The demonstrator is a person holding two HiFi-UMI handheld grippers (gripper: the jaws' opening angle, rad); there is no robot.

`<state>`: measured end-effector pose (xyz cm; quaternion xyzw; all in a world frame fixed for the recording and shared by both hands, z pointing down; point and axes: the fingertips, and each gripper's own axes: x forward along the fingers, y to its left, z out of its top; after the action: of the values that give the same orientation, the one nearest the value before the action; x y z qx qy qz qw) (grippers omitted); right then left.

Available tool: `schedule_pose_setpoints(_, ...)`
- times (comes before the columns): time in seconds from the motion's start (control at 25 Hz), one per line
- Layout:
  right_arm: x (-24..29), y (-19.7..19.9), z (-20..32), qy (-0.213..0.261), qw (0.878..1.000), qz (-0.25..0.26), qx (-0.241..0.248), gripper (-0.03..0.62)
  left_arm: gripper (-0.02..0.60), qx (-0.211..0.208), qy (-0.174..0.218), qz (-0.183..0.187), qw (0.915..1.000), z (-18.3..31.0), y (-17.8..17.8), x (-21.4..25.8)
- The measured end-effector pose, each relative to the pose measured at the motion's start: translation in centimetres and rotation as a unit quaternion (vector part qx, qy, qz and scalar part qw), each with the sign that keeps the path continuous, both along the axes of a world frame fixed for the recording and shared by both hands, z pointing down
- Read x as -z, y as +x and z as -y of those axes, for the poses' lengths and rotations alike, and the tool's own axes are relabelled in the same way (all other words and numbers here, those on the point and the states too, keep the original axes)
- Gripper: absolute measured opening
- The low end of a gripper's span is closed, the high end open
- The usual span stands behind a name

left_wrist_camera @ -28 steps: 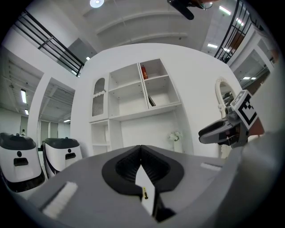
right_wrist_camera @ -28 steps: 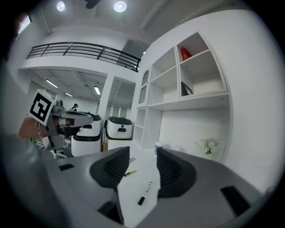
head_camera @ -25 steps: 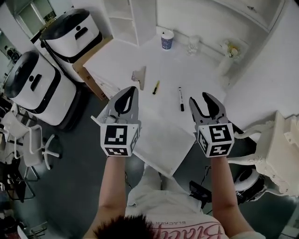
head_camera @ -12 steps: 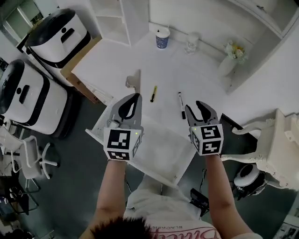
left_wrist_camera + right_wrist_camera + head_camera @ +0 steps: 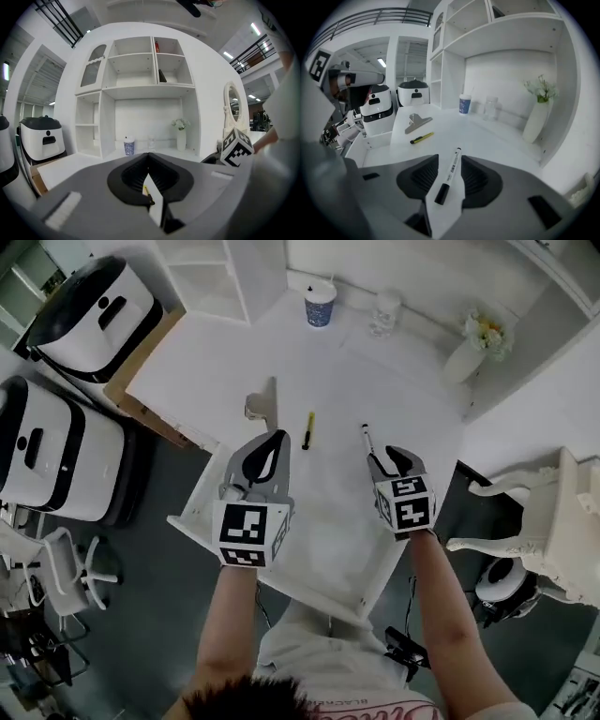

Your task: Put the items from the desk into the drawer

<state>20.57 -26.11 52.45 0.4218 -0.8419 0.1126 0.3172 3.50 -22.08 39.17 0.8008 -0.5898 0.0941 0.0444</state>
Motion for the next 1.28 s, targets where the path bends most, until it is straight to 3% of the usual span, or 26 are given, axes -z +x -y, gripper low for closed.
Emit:
schedule_pose_setpoints(0.2, -3.9, -0.5, 1.3, -0.051, 0.999, -0.014, -0.013, 0.147, 0.008, -0.011, -0.014, -0.005, 0.9998, 1.1, -0.4, -1.7)
schedule_pose_setpoints(0.44, -6.4, -0.8, 2.4, -0.076, 0.996, -0.036, -0.029, 0.131, 0.008, -0.013, -0.029, -0.013, 0.9994, 1.8, -1.6, -3.3)
schedule_pose_setpoints(0.76, -6.6, -1.1, 2.4, -0.097, 0.994, -0.009, -0.045, 0.077, 0.008, -0.02, -0.038, -0.023, 0.9988, 2.5, -2.1, -4.4)
schedule_pose_setpoints(1.28, -3.6, -0.2, 1.4, -0.064, 0.997, -0.014, -0.041, 0.074, 0.008, -0.026, -0.025, -0.028, 0.9989, 2.1, -1.2, -3.1)
